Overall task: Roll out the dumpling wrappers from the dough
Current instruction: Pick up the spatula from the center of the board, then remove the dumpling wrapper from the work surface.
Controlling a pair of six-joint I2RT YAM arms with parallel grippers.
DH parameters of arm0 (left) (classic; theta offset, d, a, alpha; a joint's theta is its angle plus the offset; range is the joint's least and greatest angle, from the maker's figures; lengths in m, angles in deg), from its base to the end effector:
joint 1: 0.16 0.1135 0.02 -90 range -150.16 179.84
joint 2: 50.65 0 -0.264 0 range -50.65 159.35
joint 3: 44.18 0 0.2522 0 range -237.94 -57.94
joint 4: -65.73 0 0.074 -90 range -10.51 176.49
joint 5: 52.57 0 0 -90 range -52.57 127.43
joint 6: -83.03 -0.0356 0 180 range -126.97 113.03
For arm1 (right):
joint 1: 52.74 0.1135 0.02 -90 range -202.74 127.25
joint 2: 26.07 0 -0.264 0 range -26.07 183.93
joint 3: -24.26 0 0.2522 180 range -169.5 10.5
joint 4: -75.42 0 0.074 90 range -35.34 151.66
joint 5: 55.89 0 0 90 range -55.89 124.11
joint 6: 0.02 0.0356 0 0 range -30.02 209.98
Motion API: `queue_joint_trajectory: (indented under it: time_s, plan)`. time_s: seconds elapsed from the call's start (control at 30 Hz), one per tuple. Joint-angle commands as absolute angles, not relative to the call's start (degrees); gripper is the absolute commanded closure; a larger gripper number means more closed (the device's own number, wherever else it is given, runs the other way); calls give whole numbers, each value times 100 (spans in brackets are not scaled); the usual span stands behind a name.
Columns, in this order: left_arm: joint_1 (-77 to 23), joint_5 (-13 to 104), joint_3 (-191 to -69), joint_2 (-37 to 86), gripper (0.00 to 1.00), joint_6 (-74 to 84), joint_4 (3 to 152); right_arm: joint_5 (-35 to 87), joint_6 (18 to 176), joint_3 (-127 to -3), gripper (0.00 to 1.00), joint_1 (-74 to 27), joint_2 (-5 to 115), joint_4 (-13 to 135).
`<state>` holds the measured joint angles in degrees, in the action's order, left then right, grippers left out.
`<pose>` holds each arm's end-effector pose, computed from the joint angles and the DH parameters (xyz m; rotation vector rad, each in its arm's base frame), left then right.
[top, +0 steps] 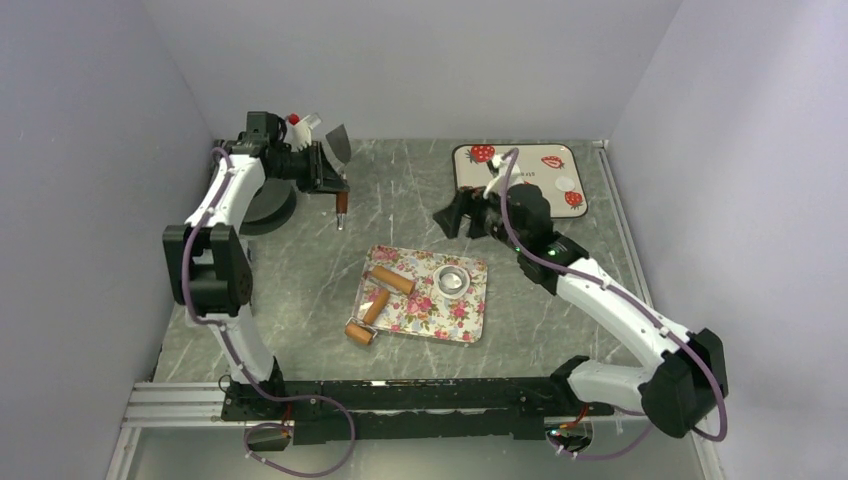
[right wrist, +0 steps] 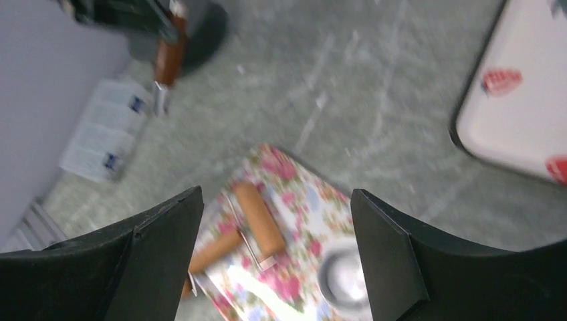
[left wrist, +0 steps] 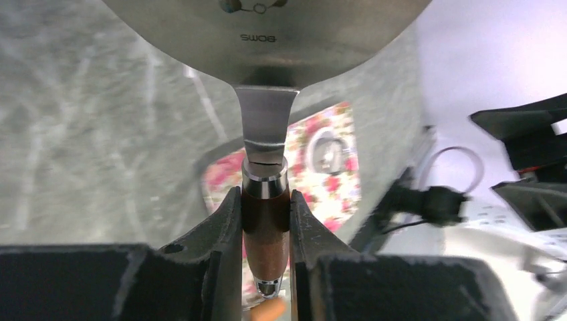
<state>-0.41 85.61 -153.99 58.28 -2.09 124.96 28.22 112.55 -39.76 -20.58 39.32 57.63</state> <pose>0.4090 -0.0283 0.2839 0.2083 2.4254 -1.1093 0.2229 0.1444 0.3116 -0.2368 1.9598 0.7350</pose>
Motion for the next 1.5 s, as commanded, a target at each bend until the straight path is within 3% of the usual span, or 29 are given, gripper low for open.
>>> queue_joint_trajectory:
  time_s: [0.0,0.33,0.53,0.67,0.9,0.97,1.03,1.13,1.17,1.27,1.3,1.47]
  plan:
    - [-82,9629,-14847,5164,100,2066,10963,3205,11641,-4764,16,-1550,4491,7502]
    - [-166,9236,-14538,4884,100,3066,10550,4413,11757,-6835,16,-453,6642,7003]
    - [-169,9232,-14376,4902,100,3188,10467,4084,11716,-7804,16,-443,7728,6373]
    - [-165,9327,-14362,4906,100,3298,10366,4014,11721,-8204,22,-417,8269,5983]
    - [-161,9292,-14361,4936,100,3290,10387,3702,11705,-8250,55,-432,8517,5923]
    - [-152,9284,-14343,4954,100,3285,10403,3641,11704,-8307,73,-434,8563,5869]
    - [-150,9288,-14326,4963,100,3281,10407,3648,11673,-8269,99,-451,8524,5858]
    - [-130,9288,-14315,4950,100,3068,10521,3538,11685,-8118,100,-624,8366,5843]
    - [-122,9293,-14332,4940,94,2918,10610,3451,11725,-8057,100,-718,8322,5841]
    - [-105,9300,-14528,4961,60,1923,11341,2614,11836,-7891,100,-1068,8218,5817]
    - [-92,9275,-14633,4962,53,1470,11668,2307,11800,-7847,100,-1157,8199,5791]
    - [-77,9026,-15267,4849,47,-790,13190,1542,11380,-7804,100,-1353,8066,5313]
